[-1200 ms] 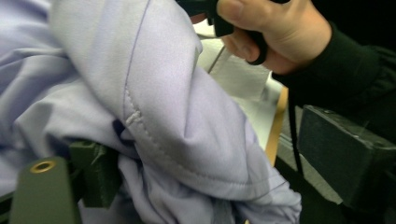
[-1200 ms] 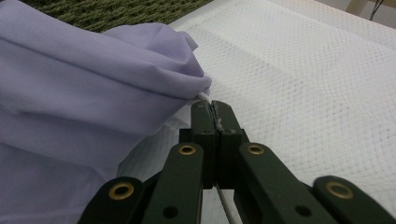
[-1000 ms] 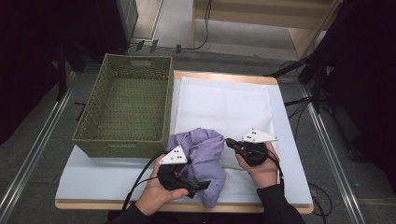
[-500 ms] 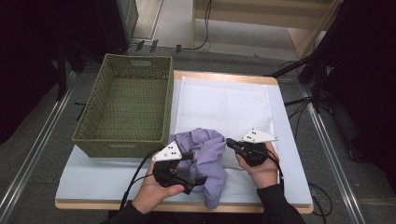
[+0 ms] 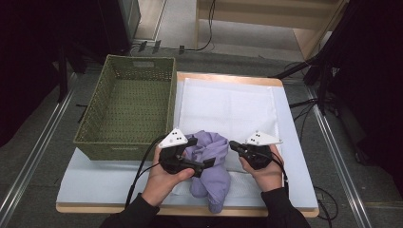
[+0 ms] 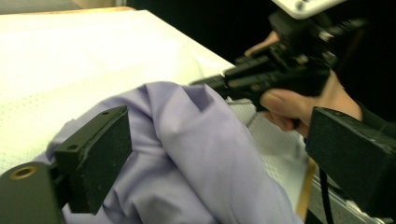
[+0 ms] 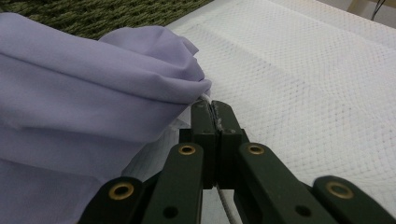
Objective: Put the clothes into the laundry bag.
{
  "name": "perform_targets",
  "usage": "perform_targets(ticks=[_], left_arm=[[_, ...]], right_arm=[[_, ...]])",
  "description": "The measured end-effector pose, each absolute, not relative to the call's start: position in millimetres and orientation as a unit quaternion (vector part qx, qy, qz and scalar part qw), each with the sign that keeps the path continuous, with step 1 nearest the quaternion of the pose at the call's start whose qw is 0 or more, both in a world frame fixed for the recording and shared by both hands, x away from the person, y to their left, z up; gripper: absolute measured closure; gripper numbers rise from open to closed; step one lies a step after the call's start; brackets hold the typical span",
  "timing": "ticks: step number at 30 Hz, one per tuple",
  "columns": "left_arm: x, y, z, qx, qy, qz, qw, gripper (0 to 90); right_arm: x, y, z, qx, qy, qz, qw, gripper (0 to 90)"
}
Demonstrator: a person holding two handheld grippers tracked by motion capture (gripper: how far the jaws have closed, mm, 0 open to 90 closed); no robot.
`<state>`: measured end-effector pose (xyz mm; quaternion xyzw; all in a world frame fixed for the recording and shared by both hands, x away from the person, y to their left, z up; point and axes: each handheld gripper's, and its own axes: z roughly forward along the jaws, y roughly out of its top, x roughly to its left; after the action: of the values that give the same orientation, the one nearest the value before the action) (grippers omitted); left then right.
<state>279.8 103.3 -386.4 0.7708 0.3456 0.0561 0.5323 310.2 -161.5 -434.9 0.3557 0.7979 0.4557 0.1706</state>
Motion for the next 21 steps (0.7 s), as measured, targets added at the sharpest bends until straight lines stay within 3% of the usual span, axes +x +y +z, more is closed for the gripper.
perform_targets(ticks=[7,15,17,21], left_arm=[[303.4,81.6,-404.7,0.789,0.383,0.065,0.476,15.8],[313.1,62.6,-437.4,0.818,0.385,0.014,0.427,19.3],[311.2,58.9,-443.3,0.834,0.373,0.019,0.407,31.5],[308.6,60.5,-445.0,0.839,0.353,0.004,0.414,69.3]], right_arm=[[310.0,-162.0,-434.8,0.354,0.799,0.456,0.169,90.0],[309.4,-159.7,-435.1,0.348,0.801,0.457,0.168,90.0],[308.7,-157.7,-435.2,0.344,0.804,0.456,0.167,90.0],[308.2,-155.6,-435.4,0.342,0.806,0.453,0.168,90.0]])
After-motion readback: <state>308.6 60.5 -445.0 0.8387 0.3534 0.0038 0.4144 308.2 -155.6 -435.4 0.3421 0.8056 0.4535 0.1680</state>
